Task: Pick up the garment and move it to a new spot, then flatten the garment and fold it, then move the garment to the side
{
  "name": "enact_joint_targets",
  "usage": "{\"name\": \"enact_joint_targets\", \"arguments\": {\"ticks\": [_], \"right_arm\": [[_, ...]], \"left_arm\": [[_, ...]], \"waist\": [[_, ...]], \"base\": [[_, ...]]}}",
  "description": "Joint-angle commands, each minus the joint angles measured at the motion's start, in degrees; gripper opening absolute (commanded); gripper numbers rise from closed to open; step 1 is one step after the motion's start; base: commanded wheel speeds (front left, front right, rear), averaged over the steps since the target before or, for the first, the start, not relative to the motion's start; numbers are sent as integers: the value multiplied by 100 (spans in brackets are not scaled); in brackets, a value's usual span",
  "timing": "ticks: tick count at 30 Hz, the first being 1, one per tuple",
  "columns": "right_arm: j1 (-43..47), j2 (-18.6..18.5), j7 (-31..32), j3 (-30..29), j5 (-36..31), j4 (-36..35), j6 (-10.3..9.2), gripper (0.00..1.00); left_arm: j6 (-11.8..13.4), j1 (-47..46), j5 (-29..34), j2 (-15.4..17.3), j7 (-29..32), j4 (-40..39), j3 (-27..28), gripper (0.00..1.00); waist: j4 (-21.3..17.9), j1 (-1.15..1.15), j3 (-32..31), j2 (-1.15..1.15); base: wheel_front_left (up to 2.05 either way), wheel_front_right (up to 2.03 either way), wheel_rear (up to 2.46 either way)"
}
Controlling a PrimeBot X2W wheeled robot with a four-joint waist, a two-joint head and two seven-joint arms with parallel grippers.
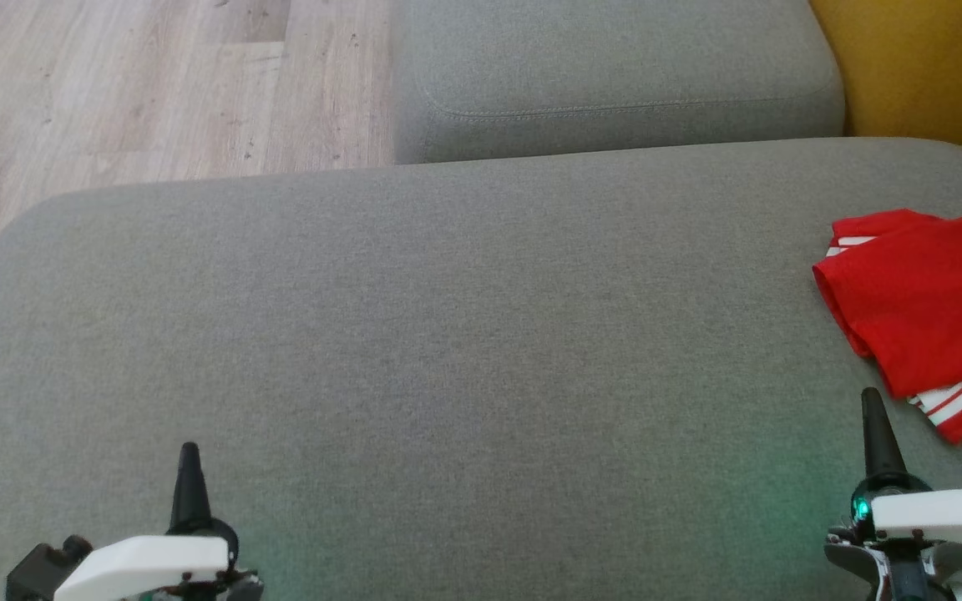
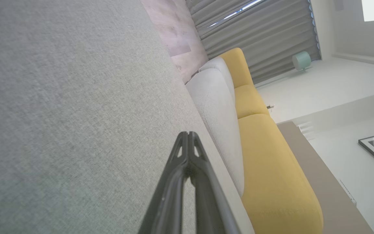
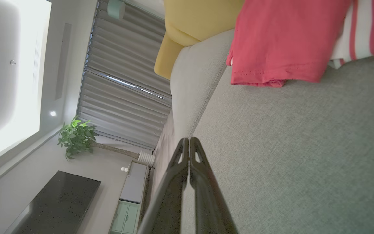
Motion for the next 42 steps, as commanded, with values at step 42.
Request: {"name": "enact_joint_targets", "arguments": {"ticks": [42], "right_arm": [[-877, 67, 627, -308, 2334, 71, -4, 0]], "left_arm": [[-449, -858, -2305, 32, 630, 188, 874, 0]], "waist": [[-122, 0, 155, 0]], "base": [[0, 0, 0]]}}
